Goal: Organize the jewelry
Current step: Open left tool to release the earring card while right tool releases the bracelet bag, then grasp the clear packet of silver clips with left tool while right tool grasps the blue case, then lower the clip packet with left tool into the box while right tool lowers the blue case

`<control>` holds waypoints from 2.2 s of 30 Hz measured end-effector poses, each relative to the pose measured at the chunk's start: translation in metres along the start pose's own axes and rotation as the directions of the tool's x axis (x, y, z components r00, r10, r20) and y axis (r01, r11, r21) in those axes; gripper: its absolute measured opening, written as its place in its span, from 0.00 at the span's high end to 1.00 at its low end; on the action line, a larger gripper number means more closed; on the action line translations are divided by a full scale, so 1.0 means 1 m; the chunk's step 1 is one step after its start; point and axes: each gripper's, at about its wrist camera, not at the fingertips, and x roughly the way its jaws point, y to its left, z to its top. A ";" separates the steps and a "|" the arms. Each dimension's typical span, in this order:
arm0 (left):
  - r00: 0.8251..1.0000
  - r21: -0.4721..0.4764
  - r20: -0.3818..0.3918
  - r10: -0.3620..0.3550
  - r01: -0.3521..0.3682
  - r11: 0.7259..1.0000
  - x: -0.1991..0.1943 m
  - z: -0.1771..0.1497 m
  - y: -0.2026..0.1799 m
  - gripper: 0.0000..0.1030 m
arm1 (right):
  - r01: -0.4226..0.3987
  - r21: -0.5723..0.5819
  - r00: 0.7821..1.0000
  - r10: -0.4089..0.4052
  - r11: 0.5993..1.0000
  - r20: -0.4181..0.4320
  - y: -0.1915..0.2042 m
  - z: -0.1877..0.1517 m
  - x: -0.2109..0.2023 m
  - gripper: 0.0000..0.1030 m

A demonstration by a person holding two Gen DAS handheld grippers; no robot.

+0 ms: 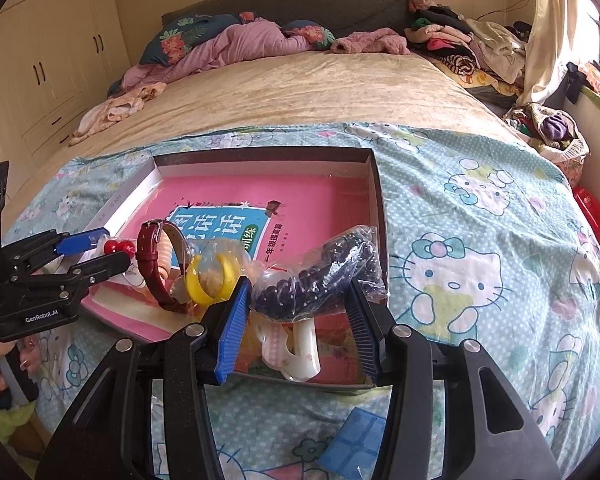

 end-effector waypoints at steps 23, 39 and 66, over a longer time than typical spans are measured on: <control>0.993 -0.060 -0.002 -0.118 0.117 0.991 -0.050 -0.036 -0.021 0.28 | 0.016 0.149 1.000 -0.017 0.989 0.004 -0.032 -0.057 -0.053 0.18; 0.974 -0.028 -0.142 -0.175 0.172 0.985 -0.009 -0.069 -0.062 0.22 | 0.041 0.173 0.988 -0.014 0.984 -0.154 -0.036 -0.073 -0.017 0.49; 0.994 -0.054 0.041 -0.103 0.105 0.993 -0.065 -0.039 -0.012 0.48 | -0.167 0.042 0.985 0.164 0.985 0.053 0.035 -0.032 -0.075 0.65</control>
